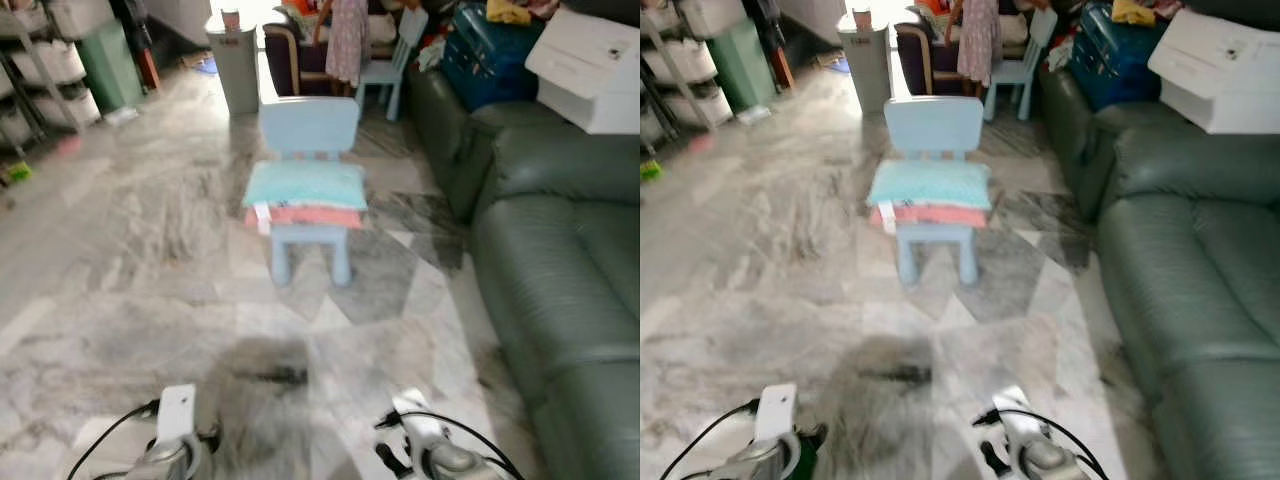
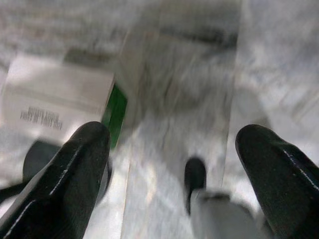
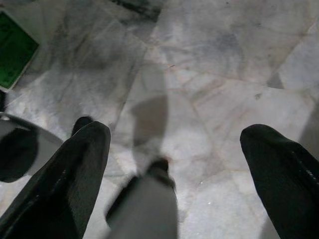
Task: Move the pillow to the sofa
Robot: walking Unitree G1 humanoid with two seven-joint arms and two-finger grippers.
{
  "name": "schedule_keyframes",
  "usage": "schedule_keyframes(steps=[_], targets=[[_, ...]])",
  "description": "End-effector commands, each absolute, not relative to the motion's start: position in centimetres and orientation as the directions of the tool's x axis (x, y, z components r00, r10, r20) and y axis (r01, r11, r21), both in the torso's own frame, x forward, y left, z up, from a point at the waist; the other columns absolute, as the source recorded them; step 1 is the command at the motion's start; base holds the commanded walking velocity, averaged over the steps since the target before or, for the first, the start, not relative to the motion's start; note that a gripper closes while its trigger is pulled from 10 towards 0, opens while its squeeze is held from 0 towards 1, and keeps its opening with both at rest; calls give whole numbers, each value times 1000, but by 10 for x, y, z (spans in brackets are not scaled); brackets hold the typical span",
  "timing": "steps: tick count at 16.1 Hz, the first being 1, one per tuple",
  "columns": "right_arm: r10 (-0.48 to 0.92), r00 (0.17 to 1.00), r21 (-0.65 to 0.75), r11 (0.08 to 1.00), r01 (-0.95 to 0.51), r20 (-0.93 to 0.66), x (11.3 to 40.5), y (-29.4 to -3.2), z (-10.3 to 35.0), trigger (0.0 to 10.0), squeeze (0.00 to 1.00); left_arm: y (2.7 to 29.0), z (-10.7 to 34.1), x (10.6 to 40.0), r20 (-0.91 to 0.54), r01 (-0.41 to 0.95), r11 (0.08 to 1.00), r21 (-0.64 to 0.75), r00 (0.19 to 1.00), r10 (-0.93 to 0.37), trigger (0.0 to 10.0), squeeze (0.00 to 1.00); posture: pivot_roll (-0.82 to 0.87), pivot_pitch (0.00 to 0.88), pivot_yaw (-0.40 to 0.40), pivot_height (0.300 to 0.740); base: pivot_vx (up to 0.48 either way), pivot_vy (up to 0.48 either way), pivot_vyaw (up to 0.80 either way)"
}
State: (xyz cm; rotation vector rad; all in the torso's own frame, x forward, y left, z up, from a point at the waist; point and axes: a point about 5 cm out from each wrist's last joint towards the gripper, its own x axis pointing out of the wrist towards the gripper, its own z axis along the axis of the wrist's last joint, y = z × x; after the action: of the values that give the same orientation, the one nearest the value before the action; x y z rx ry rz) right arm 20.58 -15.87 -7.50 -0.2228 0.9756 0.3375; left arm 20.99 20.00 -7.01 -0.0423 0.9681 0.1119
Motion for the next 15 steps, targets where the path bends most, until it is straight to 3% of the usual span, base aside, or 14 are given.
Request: schedule_keyframes(steps=[1, 11, 15], targets=[[155, 509, -43, 933, -356, -847, 203, -168, -76, 10000, 0, 194, -72, 208, -831, -105, 994, 4, 553, 62, 10000, 0, -88, 0, 20, 740, 398, 266, 0], [148, 511, -42, 939, -342, -846, 203, -168, -76, 10000, 0, 194, -72, 208, -833, -98, 995, 4, 551, 58, 10000, 0, -85, 0, 20, 740, 402, 261, 0], [151, 510, -36, 940, -338, -847, 202, -168, -77, 10000, 0, 195, -73, 207, -834, -101, 995, 4, 548, 59, 10000, 0, -80, 0, 22, 740, 438, 0, 0]])
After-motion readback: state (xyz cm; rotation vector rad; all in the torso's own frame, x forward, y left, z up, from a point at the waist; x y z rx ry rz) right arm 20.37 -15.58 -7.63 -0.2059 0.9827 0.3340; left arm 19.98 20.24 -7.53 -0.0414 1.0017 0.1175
